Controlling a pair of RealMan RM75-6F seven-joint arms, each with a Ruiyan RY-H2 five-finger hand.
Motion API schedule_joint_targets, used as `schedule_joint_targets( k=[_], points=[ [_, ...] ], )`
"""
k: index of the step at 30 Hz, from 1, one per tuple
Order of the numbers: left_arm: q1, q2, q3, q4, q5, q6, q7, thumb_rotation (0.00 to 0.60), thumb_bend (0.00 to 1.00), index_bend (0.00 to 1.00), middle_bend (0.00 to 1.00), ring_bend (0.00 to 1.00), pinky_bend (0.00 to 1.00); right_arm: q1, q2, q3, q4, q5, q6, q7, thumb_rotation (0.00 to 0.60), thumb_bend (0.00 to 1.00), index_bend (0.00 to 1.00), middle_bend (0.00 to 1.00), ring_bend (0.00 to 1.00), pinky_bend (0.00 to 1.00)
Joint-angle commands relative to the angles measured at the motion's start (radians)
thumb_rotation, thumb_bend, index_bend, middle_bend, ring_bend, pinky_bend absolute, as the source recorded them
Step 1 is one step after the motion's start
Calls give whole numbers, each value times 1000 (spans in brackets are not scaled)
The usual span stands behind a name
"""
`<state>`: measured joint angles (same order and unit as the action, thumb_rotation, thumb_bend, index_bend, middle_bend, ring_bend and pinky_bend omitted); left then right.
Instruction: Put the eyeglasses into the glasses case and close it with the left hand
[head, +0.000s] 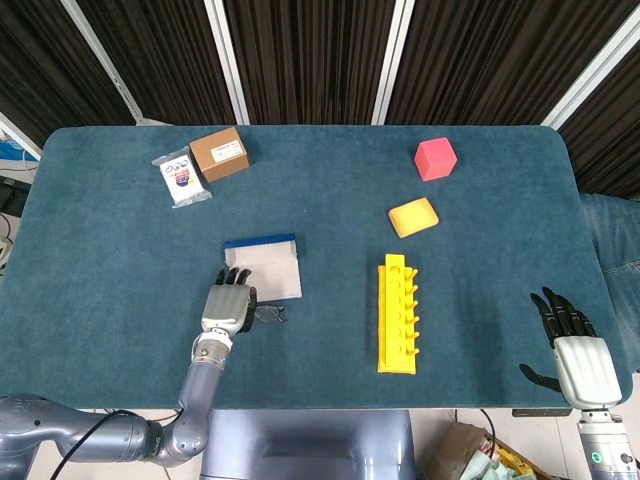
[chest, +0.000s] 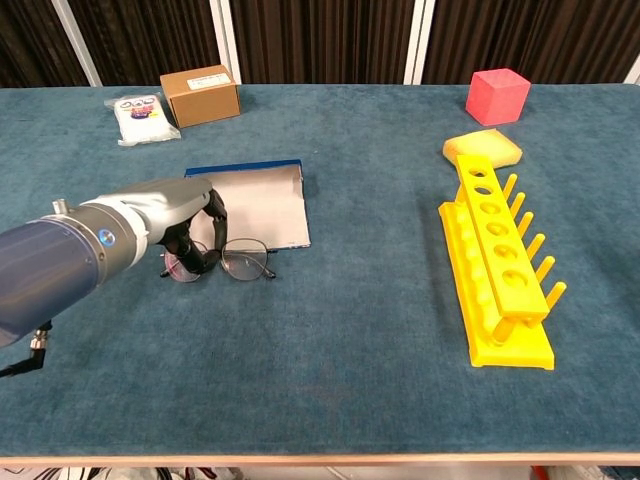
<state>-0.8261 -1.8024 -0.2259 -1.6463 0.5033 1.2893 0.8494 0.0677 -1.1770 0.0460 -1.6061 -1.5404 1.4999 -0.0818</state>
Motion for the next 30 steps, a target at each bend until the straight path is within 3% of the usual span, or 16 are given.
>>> schedule_joint_targets(
  k=[1,5,11,20,30],
  points=[
    [-2,10,-11,-20,0,10,8,600,470,542,111,0,0,0,0,0,0,0,1,-1,600,135,0,0,84,187],
    [-11,20,-27,-42,-6,23,28,600,470,542,109,0,0,-1,-1,-1,0,0,1,-2,600,136,0,0,84,187],
    [-54,15,-98,-25,-65,46,84,600,471,542,106,0,0,-1,-1,0,-2,3,-1,-4,600,135,0,0,85,187],
    [-160,-65,-209,136,-131,75,156,600,470,544,105,0,0,-2,-1,-1,-4,7,-4,-6,600,136,0,0,84,187],
    [-215,-145,-219,315,-111,46,157,600,471,544,90,0,0,-1,6,-1,-11,16,-14,-3,600,139,0,0,85,187]
  ],
)
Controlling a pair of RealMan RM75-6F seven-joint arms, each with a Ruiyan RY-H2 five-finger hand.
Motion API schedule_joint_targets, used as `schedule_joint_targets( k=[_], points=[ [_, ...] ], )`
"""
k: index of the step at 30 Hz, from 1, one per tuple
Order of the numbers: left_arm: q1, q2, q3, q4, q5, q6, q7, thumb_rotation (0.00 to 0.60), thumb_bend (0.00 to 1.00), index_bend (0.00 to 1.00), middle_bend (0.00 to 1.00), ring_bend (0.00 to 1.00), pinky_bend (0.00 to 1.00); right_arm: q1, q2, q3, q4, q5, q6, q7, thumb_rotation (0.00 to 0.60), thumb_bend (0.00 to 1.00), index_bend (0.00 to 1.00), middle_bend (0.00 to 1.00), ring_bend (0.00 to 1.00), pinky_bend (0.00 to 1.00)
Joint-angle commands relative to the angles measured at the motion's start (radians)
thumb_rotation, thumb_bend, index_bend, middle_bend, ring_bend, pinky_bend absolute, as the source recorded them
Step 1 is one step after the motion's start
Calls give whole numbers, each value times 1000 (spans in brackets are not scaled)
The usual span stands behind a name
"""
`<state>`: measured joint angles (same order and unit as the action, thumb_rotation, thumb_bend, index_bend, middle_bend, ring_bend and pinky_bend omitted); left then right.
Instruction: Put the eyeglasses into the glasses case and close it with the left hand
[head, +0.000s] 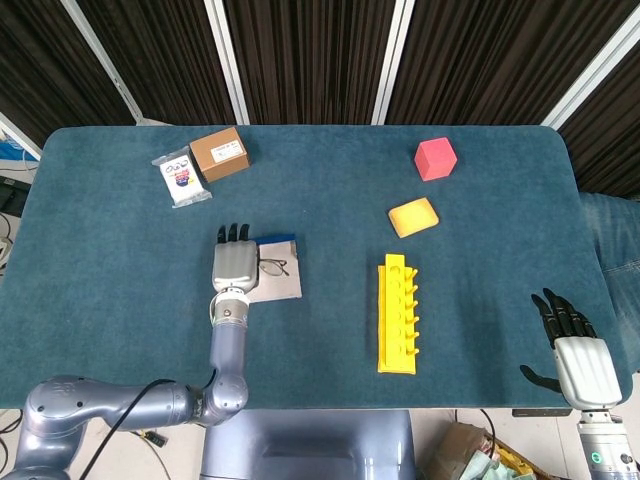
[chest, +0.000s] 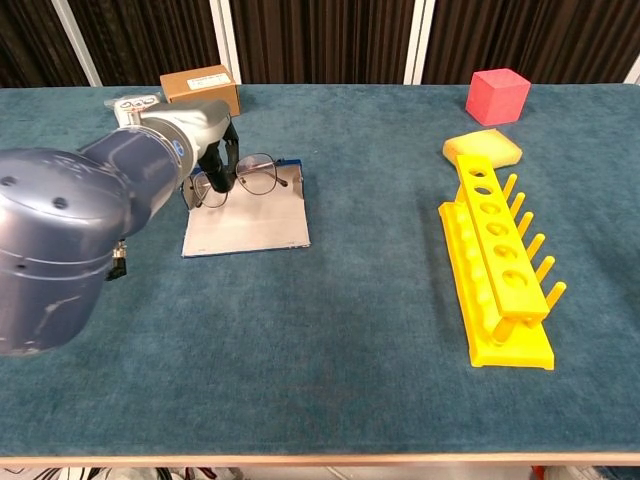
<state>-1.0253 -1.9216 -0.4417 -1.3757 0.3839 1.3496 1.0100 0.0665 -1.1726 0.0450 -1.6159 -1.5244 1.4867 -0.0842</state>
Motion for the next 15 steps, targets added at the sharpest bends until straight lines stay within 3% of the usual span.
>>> schedule_joint_targets(
  k=[1,15],
  points=[
    [-21,-35,-7,63,9,-22,-7,600,471,544,90,0,0,1,1,1,-1,-1,1,-1,600,139,0,0,85,187],
    [-54,-118,-39,240,10,-83,-28,600,470,545,90,0,0,1,0,1,0,0,0,-1,600,140,0,0,86,187]
  ],
)
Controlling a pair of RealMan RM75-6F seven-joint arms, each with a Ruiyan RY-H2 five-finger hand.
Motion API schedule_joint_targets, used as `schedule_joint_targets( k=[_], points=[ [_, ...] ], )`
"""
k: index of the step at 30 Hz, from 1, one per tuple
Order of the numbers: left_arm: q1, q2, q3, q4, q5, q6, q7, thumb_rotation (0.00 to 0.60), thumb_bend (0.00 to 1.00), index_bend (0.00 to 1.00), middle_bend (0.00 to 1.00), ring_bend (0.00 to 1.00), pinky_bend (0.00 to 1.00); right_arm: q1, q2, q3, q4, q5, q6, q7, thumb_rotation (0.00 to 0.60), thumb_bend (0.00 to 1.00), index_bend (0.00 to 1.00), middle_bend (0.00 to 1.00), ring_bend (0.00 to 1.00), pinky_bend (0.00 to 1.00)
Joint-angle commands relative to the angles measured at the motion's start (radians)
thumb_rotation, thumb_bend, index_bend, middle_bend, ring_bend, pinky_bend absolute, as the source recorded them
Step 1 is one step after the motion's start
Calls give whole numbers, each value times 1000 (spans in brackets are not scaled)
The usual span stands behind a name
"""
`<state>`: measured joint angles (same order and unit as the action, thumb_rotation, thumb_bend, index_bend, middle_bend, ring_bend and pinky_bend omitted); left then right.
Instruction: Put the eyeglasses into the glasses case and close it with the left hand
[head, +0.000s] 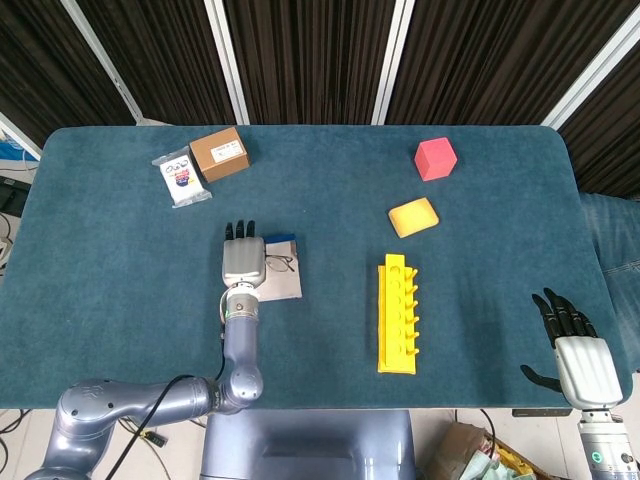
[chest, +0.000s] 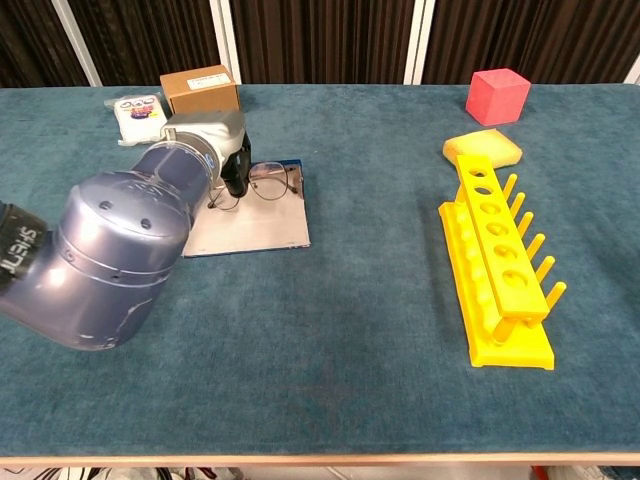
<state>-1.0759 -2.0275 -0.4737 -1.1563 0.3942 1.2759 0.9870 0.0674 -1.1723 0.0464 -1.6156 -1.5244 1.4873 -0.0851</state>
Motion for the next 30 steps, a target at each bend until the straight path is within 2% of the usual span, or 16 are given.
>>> schedule_joint_targets(
  k=[1,22,27,30],
  points=[
    [-4,-15,-9,28,1,-12,-8,600,470,544,90,0,0,0,0,0,0,1,-1,0,600,140,0,0,86,187],
    [-51,-115,-95,225,-7,-48,-27,600,468,475,90,0,0,-1,4,-1,-5,5,-5,6,600,144,0,0,85,187],
    [-42,-114,-99,217,2,-48,-30,600,467,409,90,0,0,0,5,-1,-5,4,-5,6,600,144,0,0,86,187],
    [-23,-97,-85,169,21,-34,-27,600,467,392,90,0,0,1,4,0,-5,7,-8,6,600,144,0,0,86,187]
  ],
)
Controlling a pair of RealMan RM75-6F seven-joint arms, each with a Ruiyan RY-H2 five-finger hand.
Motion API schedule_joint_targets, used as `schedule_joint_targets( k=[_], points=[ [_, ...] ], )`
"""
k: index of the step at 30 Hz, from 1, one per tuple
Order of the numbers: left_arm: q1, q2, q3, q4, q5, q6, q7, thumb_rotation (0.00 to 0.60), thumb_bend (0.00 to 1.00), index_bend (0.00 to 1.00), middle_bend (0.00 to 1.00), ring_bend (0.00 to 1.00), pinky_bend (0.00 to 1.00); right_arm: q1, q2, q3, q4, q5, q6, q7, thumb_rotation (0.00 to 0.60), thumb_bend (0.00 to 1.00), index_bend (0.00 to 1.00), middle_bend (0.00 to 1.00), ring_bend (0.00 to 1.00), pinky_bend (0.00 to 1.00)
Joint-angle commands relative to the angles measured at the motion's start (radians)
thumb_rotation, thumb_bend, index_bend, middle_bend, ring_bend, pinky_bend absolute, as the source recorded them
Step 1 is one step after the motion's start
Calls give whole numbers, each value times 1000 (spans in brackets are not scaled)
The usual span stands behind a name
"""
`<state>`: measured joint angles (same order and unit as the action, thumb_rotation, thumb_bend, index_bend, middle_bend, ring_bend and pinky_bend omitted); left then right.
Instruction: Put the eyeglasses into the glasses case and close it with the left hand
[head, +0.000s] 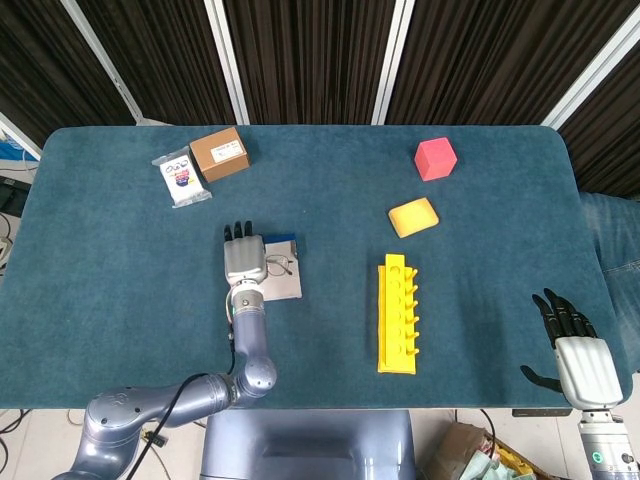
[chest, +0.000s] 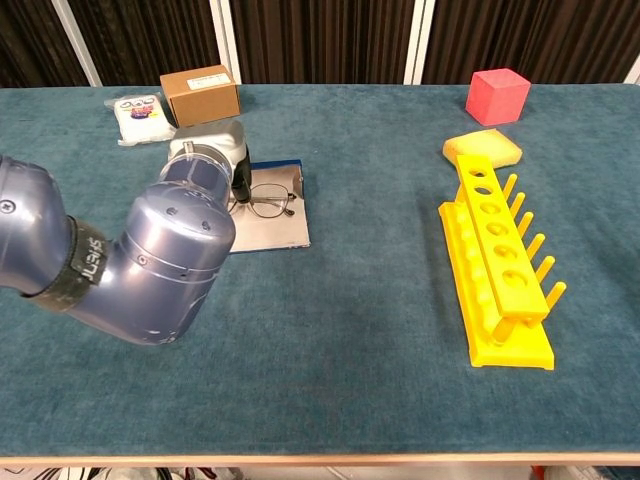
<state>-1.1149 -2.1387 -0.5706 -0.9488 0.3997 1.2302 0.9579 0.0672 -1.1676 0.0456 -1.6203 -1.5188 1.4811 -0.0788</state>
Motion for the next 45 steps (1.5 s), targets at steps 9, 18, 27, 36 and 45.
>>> schedule_joint_targets(
  k=[9,18,27,36,45],
  points=[
    [107,125,95,-305,111,105,12,600,467,328,90,0,0,0,-3,-1,-1,-2,1,-5,600,144,0,0,85,187],
    [213,276,225,-602,195,92,-11,600,468,208,227,238,430,0,-5,3,-1,2,4,-7,600,159,0,0,86,187],
    [278,382,273,-760,128,-1,-80,600,480,7,731,753,759,-1,-5,3,0,-1,6,-8,600,159,0,0,85,187],
    [289,418,297,-765,76,-62,-127,600,490,0,791,812,809,0,-3,2,-2,3,1,-4,600,159,0,0,86,187],
    [279,395,327,-700,84,-79,-149,600,490,0,785,812,809,-1,-2,4,-6,10,0,-3,600,160,0,0,86,187]
  ],
)
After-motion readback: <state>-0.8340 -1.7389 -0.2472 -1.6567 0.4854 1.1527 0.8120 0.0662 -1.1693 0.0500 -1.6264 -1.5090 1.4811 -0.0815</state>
